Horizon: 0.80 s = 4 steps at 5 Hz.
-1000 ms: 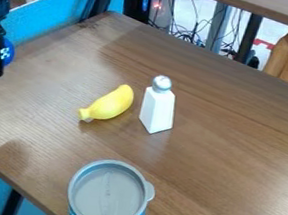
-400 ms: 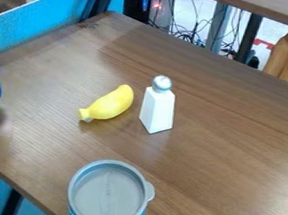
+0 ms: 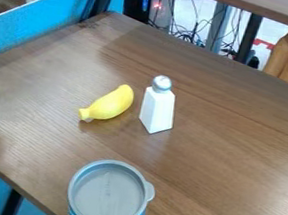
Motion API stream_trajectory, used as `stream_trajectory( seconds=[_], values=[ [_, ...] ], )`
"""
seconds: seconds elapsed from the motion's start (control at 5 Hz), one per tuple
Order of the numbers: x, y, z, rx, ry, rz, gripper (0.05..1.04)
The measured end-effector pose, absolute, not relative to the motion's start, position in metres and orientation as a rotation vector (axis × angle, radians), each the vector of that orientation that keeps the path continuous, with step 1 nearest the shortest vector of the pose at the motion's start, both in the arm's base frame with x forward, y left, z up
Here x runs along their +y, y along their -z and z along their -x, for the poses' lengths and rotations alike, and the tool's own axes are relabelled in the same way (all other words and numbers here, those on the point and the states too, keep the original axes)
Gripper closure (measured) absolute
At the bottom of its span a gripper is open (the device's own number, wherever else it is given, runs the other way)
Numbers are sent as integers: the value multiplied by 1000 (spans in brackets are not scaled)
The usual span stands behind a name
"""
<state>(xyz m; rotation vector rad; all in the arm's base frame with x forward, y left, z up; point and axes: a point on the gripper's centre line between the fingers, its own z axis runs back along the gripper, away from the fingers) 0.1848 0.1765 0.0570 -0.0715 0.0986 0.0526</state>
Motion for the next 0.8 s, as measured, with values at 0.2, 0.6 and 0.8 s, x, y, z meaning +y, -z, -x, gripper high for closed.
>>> stream_trajectory(
  seconds=[0.2, 0.6, 0.8],
  values=[
    [176, -56, -183, 115, -55, 76, 266],
    [172, -76, -194, 25, -76, 74, 75],
    [168, -98, -207, -18, -51, 29, 80]
  ],
)
